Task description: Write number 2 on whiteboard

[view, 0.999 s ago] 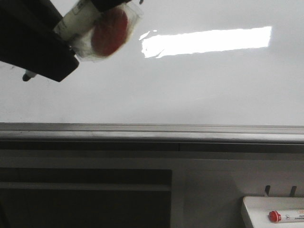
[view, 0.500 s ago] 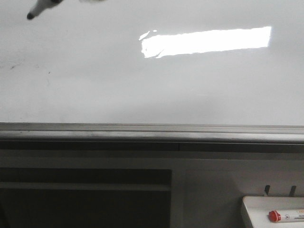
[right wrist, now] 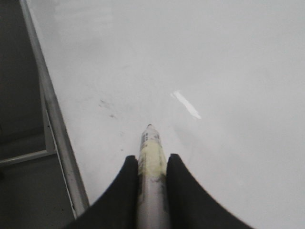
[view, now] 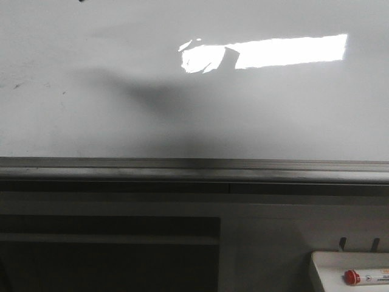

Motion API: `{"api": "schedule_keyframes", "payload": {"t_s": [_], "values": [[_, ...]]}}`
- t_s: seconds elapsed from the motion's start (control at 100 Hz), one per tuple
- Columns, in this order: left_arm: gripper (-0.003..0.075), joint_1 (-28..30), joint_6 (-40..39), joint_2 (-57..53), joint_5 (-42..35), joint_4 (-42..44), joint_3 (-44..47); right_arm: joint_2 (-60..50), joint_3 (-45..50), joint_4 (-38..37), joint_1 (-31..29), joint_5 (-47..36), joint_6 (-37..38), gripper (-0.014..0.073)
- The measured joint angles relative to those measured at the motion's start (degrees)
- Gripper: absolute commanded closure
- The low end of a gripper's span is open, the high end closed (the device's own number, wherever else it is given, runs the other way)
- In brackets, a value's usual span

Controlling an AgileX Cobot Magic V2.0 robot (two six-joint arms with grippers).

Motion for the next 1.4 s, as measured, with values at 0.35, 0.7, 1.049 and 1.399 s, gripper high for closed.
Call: {"api": "schedule_keyframes", "payload": {"t_s": [0.35,0.7,1.049,1.399], "values": [[0.0741,0.00,-0.51,-4.46,1.21,0.13,0.00,5.13,-0.14,0.27,-2.74,4.13,0.56,0.0664],[0.0741,0.00,-0.54,-4.46,1.21,0.13,0.00,6.69,-0.51,0.54,-4.47,3.03,1.29,0.0664],[0.0741,0.00,-0.64,-4.46,1.26,0.13,0.00,2.74,-1.03,2.34,-14.02,10.59,2.91,0.0658],[0.0741,0.00,-0.64,-4.46,1.26,0.13,0.00,-1.19,3.81,2.34,-17.51,14.60,5.87,0.0643]]}}
